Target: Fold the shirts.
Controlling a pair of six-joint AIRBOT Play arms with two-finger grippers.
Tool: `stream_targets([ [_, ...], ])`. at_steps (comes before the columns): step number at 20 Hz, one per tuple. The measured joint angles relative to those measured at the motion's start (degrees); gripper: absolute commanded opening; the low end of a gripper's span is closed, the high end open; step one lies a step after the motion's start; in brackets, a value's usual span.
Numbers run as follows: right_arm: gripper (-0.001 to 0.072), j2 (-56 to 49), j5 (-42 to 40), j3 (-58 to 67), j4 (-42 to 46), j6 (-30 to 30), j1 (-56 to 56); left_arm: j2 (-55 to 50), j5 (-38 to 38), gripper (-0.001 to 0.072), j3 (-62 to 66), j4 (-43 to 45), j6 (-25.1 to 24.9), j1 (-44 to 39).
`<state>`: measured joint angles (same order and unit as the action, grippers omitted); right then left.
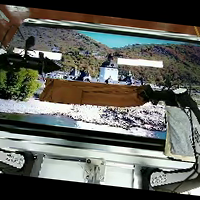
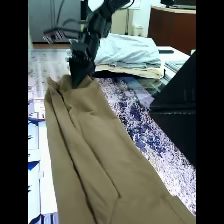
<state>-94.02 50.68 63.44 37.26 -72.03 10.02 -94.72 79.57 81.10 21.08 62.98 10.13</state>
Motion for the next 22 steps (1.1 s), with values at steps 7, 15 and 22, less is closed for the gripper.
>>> stream_targets([
  [7, 0.0074, 18.3, 8.6, 0.0, -0.5, -0.9, 0.2, 0.0, -13.4, 0.0042, -1.9, 7.3, 1.5, -19.9],
  [15, 0.0074, 37.4, 18.5, 0.0, 0.5, -8.9, 0.3, -3.3, -32.6, 0.0043, -2.5, 14.5, 12.5, -39.0],
  [22, 0.0074, 44.5, 22.1, 0.0, 1.0, -12.9, 0.2, -8.1, -44.3, 0.0042, -2.5, 9.5, 19.0, -49.0],
])
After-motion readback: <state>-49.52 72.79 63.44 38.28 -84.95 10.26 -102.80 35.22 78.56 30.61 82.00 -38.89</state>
